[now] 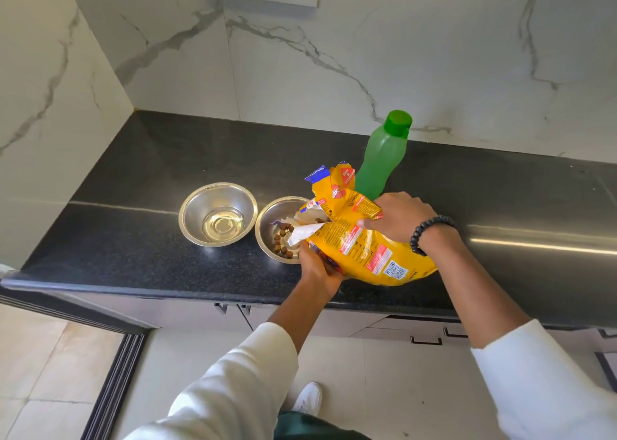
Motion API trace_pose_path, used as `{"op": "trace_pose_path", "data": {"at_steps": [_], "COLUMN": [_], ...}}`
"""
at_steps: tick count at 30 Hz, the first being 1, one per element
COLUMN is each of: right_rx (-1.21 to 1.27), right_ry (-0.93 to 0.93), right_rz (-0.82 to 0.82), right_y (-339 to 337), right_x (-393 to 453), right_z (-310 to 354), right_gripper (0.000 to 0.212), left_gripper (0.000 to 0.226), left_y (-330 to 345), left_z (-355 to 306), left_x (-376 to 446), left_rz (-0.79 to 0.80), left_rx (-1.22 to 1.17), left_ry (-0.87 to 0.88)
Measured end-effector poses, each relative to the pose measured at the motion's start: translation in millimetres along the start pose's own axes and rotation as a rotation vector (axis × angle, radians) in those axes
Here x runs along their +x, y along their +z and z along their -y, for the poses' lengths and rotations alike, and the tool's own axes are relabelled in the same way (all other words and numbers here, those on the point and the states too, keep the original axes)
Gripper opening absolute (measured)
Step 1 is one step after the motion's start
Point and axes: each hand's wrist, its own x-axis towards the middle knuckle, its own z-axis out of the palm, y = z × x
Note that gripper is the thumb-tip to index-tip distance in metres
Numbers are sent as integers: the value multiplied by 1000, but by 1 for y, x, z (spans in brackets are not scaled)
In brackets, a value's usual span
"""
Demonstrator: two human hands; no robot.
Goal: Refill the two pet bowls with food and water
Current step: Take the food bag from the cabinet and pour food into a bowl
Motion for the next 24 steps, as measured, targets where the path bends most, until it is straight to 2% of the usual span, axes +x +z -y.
{"op": "trace_pose_path", "data": {"at_steps": [12,16,24], "right_rx": [-144,-238,-254], "right_ry": [5,-15,4], "right_rz": [-12,-6,8], "right_y": [-14,-21,-22], "right_x": [7,10,11], "right_z": [22,34,42], "right_gripper": [47,36,42], "left_gripper": [58,61,58], "left_y": [2,5,2], "left_z": [-3,0,-5], "left_x": [4,0,0], "left_rz": [71,83,64], "left_rx": [-62,-73,-69], "left_ry": [-57,-66,-69]}}
